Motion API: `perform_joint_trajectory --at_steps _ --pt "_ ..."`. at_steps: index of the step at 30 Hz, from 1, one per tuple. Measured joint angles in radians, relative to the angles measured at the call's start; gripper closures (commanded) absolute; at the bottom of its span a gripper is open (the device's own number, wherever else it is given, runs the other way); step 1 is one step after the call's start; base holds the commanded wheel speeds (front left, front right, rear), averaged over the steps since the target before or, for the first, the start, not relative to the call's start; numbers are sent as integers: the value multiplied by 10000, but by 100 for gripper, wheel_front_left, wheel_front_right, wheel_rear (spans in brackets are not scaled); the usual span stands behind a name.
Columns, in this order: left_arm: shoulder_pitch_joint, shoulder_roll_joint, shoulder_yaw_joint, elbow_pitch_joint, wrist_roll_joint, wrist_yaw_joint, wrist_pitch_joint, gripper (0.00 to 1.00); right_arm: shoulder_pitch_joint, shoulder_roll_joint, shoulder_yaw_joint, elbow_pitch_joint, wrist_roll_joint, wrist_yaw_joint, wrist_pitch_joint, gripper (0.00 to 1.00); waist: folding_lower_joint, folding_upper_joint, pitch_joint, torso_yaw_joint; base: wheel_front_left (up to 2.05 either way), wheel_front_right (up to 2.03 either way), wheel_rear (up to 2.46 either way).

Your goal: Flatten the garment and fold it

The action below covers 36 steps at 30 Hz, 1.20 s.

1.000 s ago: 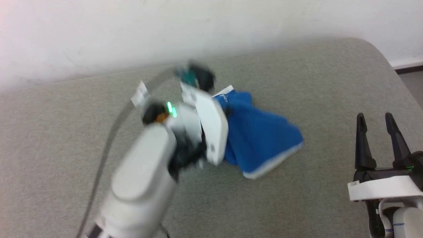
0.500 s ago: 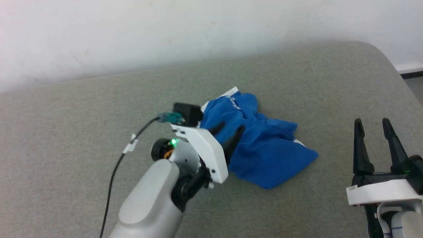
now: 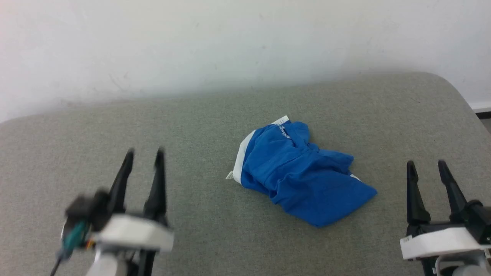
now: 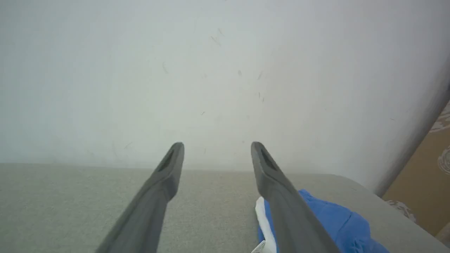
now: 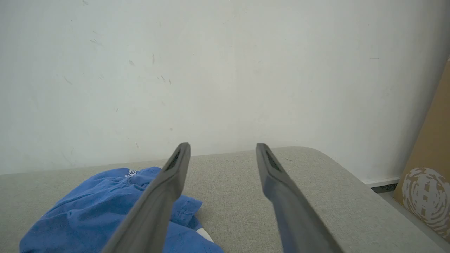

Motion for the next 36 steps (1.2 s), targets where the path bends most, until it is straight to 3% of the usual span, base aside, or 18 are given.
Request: perform_joint_trajectory --at_steps 4,7,15,20,29,36 --pt "1725 -58 533 -401 224 234 -234 0 273 0 -79 19 0 0 2 0 0 -1 -42 120 0 0 0" --pt "2414 -479 823 -627 320 207 -242 0 321 0 -157 2 -8 0 2 0 0 0 -26 257 0 0 0" --pt "2236 -1384 1072 -736 947 -520 -244 0 -286 -6 -151 128 -349 0 81 0 2 0 241 644 0 0 0" --pt "1826 -1653 1327 -625 1221 -917 -244 0 -1213 -19 -13 765 -811 0 1664 0 3 -1 574 795 0 0 0" --pt "1507 -1921 1563 -244 1363 -1392 -244 0 -1945 -1032 127 2499 -508 0 4535 0 3 0 1229 1125 0 0 0" --pt "1355 -1988 1620 -61 1452 -1563 -244 0 -2091 -1473 974 3498 46 -2 5321 0 3 0 1602 1420 0 0 0"
